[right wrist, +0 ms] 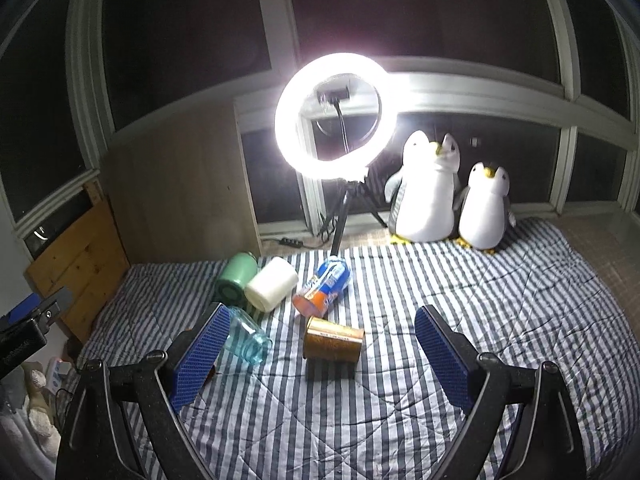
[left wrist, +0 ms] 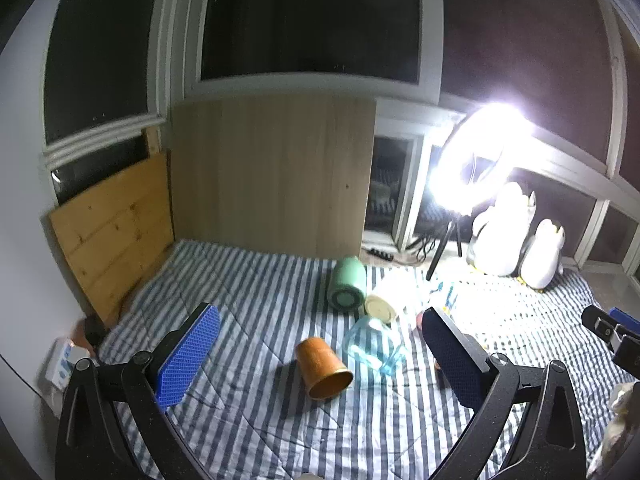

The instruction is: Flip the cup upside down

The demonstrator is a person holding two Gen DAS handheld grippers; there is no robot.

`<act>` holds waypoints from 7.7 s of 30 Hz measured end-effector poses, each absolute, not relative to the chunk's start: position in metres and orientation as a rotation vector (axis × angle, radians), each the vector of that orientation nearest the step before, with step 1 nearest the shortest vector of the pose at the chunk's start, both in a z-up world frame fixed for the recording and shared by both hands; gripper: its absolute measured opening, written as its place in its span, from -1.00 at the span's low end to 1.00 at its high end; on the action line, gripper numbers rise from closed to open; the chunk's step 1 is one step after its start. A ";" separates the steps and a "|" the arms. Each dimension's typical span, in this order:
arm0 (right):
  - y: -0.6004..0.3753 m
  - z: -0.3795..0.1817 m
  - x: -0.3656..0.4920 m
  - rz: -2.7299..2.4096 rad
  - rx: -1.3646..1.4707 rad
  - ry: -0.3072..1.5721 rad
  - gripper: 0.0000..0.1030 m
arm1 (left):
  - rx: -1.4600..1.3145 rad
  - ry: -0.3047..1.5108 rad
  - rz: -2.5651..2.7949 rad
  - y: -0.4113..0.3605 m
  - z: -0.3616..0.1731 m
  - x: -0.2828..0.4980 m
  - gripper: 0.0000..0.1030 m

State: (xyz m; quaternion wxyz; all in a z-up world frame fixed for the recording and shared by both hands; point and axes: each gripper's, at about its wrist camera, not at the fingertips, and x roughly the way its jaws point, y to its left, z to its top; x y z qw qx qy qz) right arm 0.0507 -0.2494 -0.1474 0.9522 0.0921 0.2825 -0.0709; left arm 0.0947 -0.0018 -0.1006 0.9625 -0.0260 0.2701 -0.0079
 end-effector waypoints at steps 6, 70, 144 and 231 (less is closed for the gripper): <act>-0.261 -0.168 0.071 -0.131 0.200 0.639 0.77 | -0.068 0.621 -0.009 0.001 -0.128 0.116 0.99; -0.340 -0.357 0.272 0.042 0.597 1.257 0.15 | -0.086 0.769 0.135 0.040 -0.190 0.149 0.99; -0.337 -0.334 0.101 -0.151 0.779 1.106 0.33 | 0.066 0.843 -0.262 -0.073 -0.214 0.139 0.99; -0.356 -0.267 -0.037 -0.398 0.428 0.885 0.34 | 0.279 1.195 -0.722 -0.268 -0.321 0.205 0.30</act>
